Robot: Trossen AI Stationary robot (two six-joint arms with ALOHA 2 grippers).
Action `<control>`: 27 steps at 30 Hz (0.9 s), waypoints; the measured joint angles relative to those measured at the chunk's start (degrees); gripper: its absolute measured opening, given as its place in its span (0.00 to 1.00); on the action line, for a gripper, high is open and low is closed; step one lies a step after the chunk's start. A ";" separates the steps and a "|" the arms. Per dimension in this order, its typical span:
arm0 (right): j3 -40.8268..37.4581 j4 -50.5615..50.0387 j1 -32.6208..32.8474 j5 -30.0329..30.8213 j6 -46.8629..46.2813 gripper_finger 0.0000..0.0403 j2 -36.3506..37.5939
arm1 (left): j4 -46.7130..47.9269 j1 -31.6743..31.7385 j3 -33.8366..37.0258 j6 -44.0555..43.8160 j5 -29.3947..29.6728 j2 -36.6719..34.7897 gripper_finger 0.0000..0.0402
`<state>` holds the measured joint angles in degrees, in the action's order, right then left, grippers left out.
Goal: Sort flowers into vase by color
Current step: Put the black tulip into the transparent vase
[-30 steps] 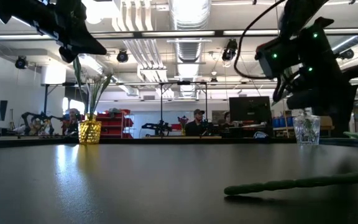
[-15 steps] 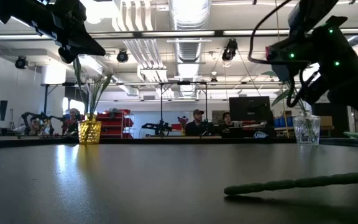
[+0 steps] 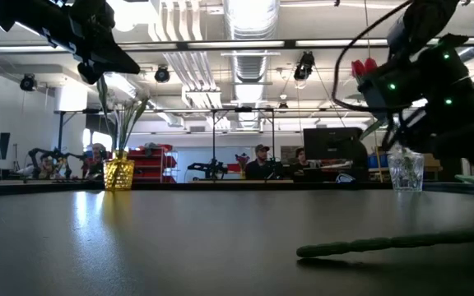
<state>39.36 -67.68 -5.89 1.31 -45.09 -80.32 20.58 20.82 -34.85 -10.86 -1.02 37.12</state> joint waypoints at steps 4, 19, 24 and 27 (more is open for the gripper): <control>4.13 2.20 0.00 4.37 -3.38 0.02 1.84 | 0.00 0.00 0.00 -0.15 0.02 0.02 0.00; 7.03 -1.20 0.00 3.10 -39.80 0.19 2.67 | 0.00 0.00 0.00 -0.63 0.02 0.02 0.00; 6.23 -1.15 0.02 2.76 -46.84 0.33 0.35 | 0.00 0.00 0.00 -0.63 0.02 0.02 0.00; 5.43 -1.84 0.02 2.75 -49.68 0.38 -0.36 | 0.02 0.00 0.00 -0.63 0.00 -0.03 0.00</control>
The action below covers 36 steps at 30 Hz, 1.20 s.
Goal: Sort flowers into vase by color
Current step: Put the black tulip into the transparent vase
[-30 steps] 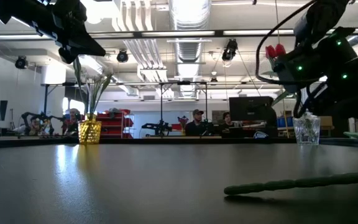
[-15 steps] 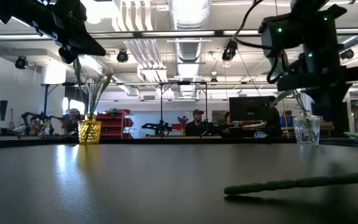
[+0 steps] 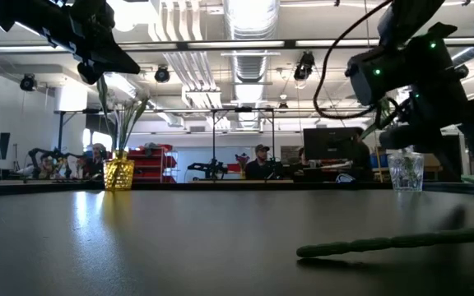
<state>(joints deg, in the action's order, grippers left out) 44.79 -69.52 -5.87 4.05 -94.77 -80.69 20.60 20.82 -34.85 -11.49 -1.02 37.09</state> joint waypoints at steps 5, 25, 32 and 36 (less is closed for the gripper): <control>-2.19 -0.06 0.81 0.04 -6.78 0.40 -0.08 | 0.00 0.00 0.00 -0.33 -0.02 -0.10 0.00; -4.71 5.48 6.26 3.56 -26.51 0.31 -1.98 | -0.04 0.00 0.00 0.26 -0.06 -0.10 0.00; -2.42 6.71 11.21 3.45 -32.89 0.35 -5.53 | -0.12 0.00 0.00 0.24 -0.06 -0.20 0.00; -0.39 5.87 13.35 3.70 -32.78 0.36 -6.28 | -0.13 0.00 0.00 0.00 -0.07 0.01 0.00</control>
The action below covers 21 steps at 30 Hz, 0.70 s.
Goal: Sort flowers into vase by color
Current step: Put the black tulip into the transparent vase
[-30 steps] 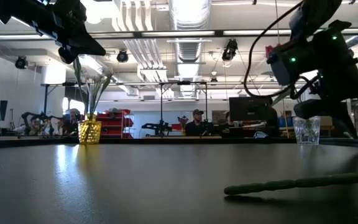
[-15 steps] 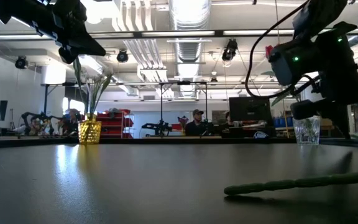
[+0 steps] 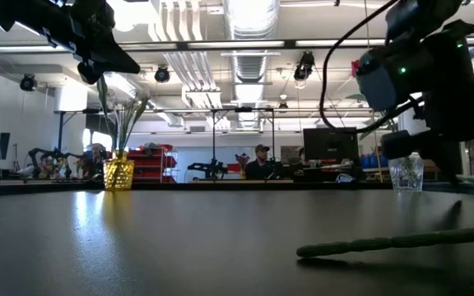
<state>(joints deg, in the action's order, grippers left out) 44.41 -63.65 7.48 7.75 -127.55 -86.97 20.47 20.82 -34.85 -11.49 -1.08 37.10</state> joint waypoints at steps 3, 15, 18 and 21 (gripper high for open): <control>1.03 -3.73 1.51 -0.16 -2.84 0.36 -0.56 | 0.04 0.00 0.00 0.00 0.00 0.04 0.00; 1.21 -7.89 2.77 -0.13 -5.35 0.35 -2.64 | 0.10 0.01 0.00 -1.05 -0.11 0.04 0.00; 0.15 -7.09 2.65 -0.89 -5.44 0.33 -2.79 | 0.13 0.00 0.00 -1.07 -0.11 0.02 0.00; -0.56 -6.31 2.65 -0.34 -5.59 0.31 -2.72 | 0.09 0.00 0.00 -1.21 -0.11 0.02 0.00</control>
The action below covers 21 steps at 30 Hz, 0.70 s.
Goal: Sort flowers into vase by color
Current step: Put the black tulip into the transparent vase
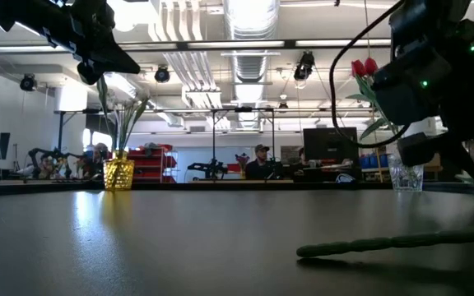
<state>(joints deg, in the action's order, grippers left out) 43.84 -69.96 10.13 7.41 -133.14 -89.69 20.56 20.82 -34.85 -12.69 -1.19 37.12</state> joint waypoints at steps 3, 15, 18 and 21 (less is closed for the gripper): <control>-1.54 3.57 -0.15 0.65 0.02 0.28 0.00 | 0.01 0.00 0.00 -0.06 0.00 0.04 0.00; 1.07 2.86 -0.26 8.49 2.26 0.04 2.48 | 0.03 0.00 0.00 -0.11 -1.07 -0.08 0.00; 3.95 1.40 -0.24 12.07 4.21 0.03 2.93 | -0.06 0.01 0.00 -0.35 -1.07 -0.11 0.00; 7.82 0.28 -0.24 17.36 8.60 0.03 3.50 | -0.78 0.00 0.00 -0.37 -1.05 -0.13 0.00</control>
<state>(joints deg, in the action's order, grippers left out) 51.67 -69.68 9.89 24.77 -124.54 -86.19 19.78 20.82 -34.85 -13.06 -2.24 36.99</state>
